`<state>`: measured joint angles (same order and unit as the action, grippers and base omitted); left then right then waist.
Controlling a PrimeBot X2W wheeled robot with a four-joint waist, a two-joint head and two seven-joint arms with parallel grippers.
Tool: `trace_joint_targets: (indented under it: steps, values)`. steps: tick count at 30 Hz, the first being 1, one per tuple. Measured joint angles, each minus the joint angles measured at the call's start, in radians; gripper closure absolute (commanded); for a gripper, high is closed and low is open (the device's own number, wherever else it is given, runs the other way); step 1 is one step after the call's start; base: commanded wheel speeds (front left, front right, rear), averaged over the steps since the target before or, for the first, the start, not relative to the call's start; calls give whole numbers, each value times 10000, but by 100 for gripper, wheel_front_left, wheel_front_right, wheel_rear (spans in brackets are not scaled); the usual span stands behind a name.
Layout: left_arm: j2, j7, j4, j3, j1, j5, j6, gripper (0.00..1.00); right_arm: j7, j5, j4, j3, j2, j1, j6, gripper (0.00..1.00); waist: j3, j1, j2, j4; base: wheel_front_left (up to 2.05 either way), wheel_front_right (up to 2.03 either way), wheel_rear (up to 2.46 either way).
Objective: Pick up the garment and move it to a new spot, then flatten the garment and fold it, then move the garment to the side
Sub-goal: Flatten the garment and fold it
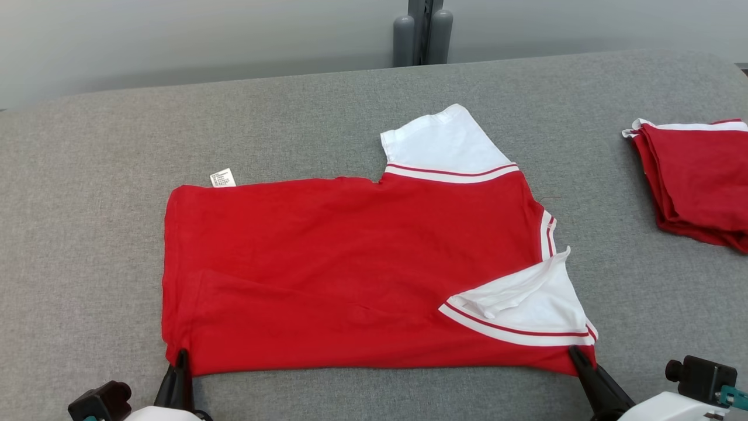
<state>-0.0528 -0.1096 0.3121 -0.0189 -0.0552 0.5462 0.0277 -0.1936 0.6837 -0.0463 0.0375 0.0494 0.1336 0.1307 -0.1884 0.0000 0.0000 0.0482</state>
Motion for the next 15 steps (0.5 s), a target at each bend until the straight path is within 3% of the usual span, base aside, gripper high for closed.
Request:
trace_joint_targets:
  steps: [4, 6, 9, 10, 11, 12, 13, 15]
  values:
    - [-10, 188, -88, 86, -55, -10, 150, 100, 21, -19, -148, 86, -2, 9, 0, 98, 48, 0, 0, 22, 0, 0, 0]
    - [-46, 259, -102, 82, -56, -12, 205, 100, 69, -52, -217, 117, -4, 10, 0, 76, 62, 0, 0, 36, 0, 0, 0]
    - [-109, 387, -196, 73, -168, -4, 222, 100, 109, -52, -232, 77, -8, 32, 0, 64, 59, 0, 0, 46, 0, 0, 0]
    - [-138, 391, -245, 65, -215, -2, 234, 94, 125, -52, -228, 65, -8, 60, 0, 59, 53, 0, 0, 48, 0, 0, 0]
    - [-174, 408, -290, 56, -241, 2, 236, 63, 125, -52, -217, 56, -8, 105, 0, 21, 46, 0, 0, 50, 0, 0, 0]
    - [-211, 424, -339, 40, -247, 8, 255, 16, 138, -31, -203, 35, -12, 137, 0, 0, 42, 0, 0, 52, 0, 0, 0]
    - [-255, 418, -395, 21, -248, 12, 253, 0, 180, -12, -192, 4, -12, 170, 0, 0, 35, 0, 0, 57, 0, 0, 0]
    - [-368, 385, -550, -15, -256, 6, 249, 0, 201, -48, -79, -140, -10, 184, -2, 0, 33, 0, 0, 66, 0, 0, 0]
